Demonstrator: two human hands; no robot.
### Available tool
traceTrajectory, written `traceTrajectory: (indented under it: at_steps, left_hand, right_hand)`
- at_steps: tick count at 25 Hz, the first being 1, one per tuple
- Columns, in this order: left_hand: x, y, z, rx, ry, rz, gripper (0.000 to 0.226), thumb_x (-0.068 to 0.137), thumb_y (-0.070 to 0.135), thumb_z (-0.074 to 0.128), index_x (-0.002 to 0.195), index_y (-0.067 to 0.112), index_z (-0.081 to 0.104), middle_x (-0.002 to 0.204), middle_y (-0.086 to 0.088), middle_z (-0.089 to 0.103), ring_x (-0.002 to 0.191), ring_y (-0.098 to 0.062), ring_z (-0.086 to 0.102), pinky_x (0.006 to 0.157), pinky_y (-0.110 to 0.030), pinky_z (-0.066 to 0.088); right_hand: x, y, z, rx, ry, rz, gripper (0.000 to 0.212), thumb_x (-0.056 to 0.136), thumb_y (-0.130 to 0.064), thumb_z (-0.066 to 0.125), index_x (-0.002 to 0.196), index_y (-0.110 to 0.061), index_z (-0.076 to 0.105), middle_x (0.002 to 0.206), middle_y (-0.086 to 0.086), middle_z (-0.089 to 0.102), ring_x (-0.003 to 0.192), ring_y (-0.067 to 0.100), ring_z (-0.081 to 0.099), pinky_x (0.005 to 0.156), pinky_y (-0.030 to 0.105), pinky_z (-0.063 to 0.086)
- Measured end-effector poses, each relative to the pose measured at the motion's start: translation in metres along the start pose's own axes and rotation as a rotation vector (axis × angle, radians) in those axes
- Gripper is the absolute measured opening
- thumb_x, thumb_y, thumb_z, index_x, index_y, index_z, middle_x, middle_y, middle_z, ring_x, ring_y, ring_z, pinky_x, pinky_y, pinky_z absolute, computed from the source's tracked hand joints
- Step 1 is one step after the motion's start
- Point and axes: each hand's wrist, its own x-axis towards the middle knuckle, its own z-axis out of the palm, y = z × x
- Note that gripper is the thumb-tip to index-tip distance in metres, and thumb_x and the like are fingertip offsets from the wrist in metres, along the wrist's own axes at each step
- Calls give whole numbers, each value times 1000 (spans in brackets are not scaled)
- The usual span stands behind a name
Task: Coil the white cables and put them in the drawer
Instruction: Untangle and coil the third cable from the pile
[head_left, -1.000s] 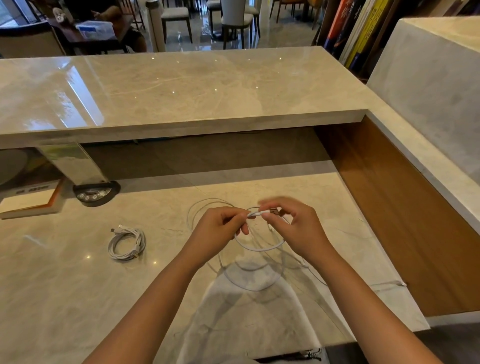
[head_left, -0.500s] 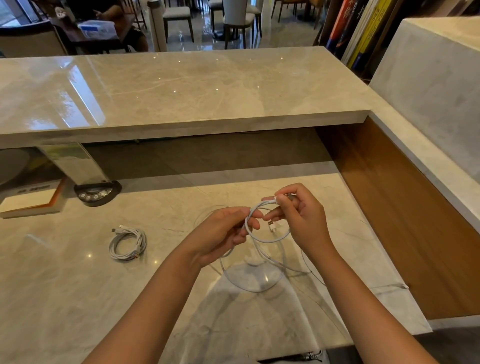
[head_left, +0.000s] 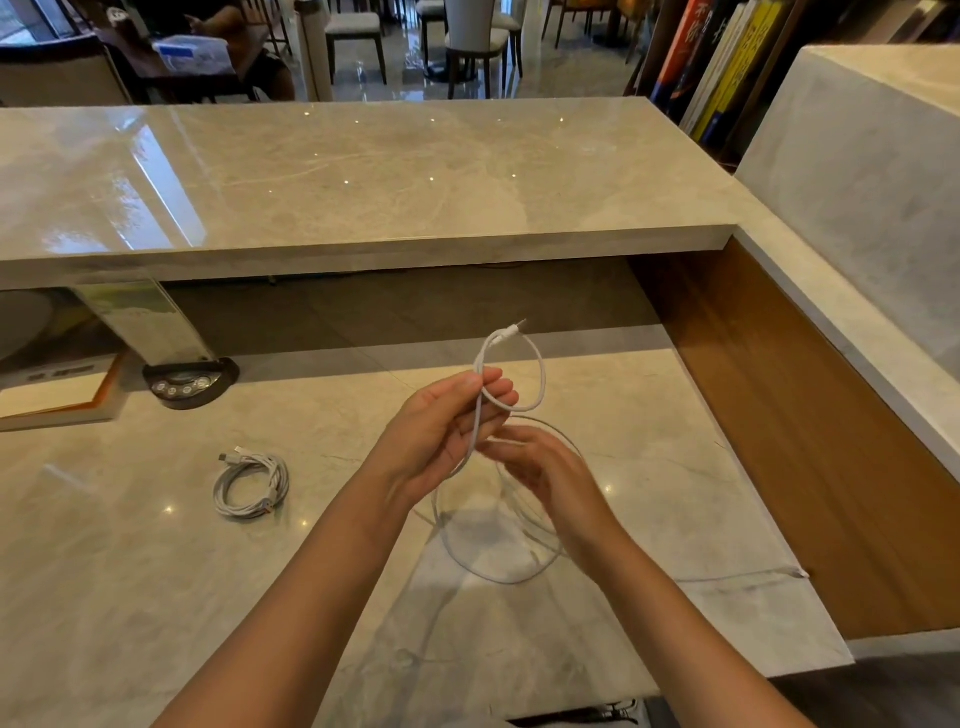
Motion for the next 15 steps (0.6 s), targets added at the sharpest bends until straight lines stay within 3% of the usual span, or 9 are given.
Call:
traceTrajectory:
  at_steps: [4,8,11,13,15]
  left_hand:
    - [0,6,-4,17,-36,101,20,91,8,45,87,4,64,64,-1,68,62,-10,67,73,-25,58]
    - [1,15,-9,-35,-110,182,21,88,15,46,79,10,64,58,3,58,54,-7,57,62,-21,55]
    - [-2,17,-11,80,-98,199,26,97,13,36,80,10,56,57,3,59,54,-7,59,60,-21,54]
    - [-5,21,-11,103,-93,252,28,98,13,32,81,11,54,56,4,58,54,-7,58,60,-21,54]
    - [-6,29,-13,55,-92,312,31,97,14,32,79,12,56,55,5,54,51,-5,51,56,-18,51]
  right_hand:
    - [-7,3,11,-81,-281,-76,14,84,-13,47,85,-12,62,82,-1,65,84,14,63,86,25,49]
    - [-10,-7,2,-85,-495,87,24,84,-12,47,67,-21,61,58,-5,56,63,14,58,77,31,48]
    - [-2,-9,-20,-232,-591,106,32,88,-3,48,65,-19,63,56,-5,56,61,13,61,91,39,51]
    - [5,-9,-32,-93,-662,171,23,86,-6,51,69,-13,63,56,-4,57,60,14,62,92,38,51]
    - [13,-5,-43,-10,-749,280,18,85,-16,54,68,-16,63,53,-4,52,53,12,57,80,34,54]
